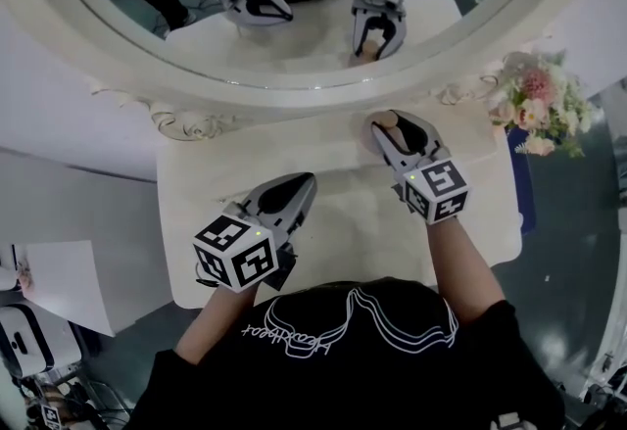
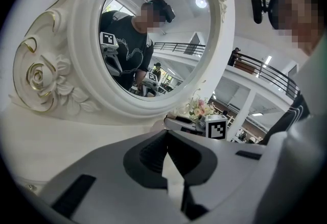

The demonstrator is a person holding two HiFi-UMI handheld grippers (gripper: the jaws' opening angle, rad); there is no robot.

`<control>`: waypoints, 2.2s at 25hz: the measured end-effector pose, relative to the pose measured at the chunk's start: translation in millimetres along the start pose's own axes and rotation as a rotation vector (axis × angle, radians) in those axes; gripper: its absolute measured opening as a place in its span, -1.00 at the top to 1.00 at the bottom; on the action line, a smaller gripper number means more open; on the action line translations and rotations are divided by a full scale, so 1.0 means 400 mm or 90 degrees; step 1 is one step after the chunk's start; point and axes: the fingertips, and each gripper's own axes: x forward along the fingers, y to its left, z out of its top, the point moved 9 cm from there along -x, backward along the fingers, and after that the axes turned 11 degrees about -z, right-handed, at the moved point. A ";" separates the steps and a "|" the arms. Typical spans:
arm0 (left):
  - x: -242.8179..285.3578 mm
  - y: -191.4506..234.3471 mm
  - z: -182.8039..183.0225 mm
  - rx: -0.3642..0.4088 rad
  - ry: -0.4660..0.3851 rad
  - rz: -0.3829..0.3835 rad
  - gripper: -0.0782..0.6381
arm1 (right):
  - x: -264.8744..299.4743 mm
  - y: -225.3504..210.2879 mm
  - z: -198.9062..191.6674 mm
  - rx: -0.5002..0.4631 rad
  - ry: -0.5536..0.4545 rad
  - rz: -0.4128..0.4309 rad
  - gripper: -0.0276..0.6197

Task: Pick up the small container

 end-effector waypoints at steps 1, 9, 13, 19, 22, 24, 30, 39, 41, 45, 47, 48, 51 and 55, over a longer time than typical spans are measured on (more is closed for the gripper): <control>-0.002 -0.003 -0.001 0.000 0.000 0.001 0.78 | -0.001 0.000 0.000 0.001 0.000 -0.001 0.47; -0.025 -0.025 -0.011 0.004 -0.003 0.003 0.78 | -0.032 0.026 0.014 0.003 -0.004 0.000 0.47; -0.040 -0.047 -0.018 0.011 -0.006 -0.002 0.78 | -0.069 0.056 0.031 -0.010 -0.007 0.005 0.47; -0.067 -0.091 -0.028 0.025 -0.009 -0.013 0.78 | -0.145 0.097 0.046 -0.016 -0.005 0.015 0.47; -0.084 -0.115 -0.038 0.032 -0.010 -0.018 0.78 | -0.195 0.121 0.048 -0.005 -0.001 0.015 0.47; -0.099 -0.132 -0.044 0.037 -0.014 -0.021 0.78 | -0.231 0.140 0.053 -0.002 -0.002 0.017 0.47; -0.149 -0.182 -0.062 0.067 -0.027 -0.021 0.78 | -0.351 0.202 0.082 -0.002 -0.002 0.027 0.47; -0.232 -0.234 -0.082 0.109 -0.042 -0.016 0.78 | -0.502 0.302 0.107 0.009 -0.027 0.027 0.47; -0.245 -0.242 -0.095 0.103 -0.041 -0.022 0.78 | -0.525 0.322 0.103 0.018 -0.032 0.028 0.47; -0.265 -0.261 -0.117 0.101 -0.033 -0.032 0.78 | -0.555 0.354 0.096 0.037 -0.036 0.037 0.47; -0.270 -0.268 -0.118 0.103 -0.033 -0.036 0.78 | -0.565 0.365 0.097 0.036 -0.039 0.038 0.47; -0.272 -0.270 -0.117 0.104 -0.034 -0.037 0.78 | -0.569 0.369 0.098 0.034 -0.041 0.037 0.47; -0.275 -0.275 -0.116 0.105 -0.031 -0.044 0.78 | -0.576 0.378 0.100 0.036 -0.044 0.035 0.47; -0.273 -0.280 -0.120 0.103 -0.029 -0.049 0.78 | -0.578 0.377 0.098 0.042 -0.038 0.032 0.47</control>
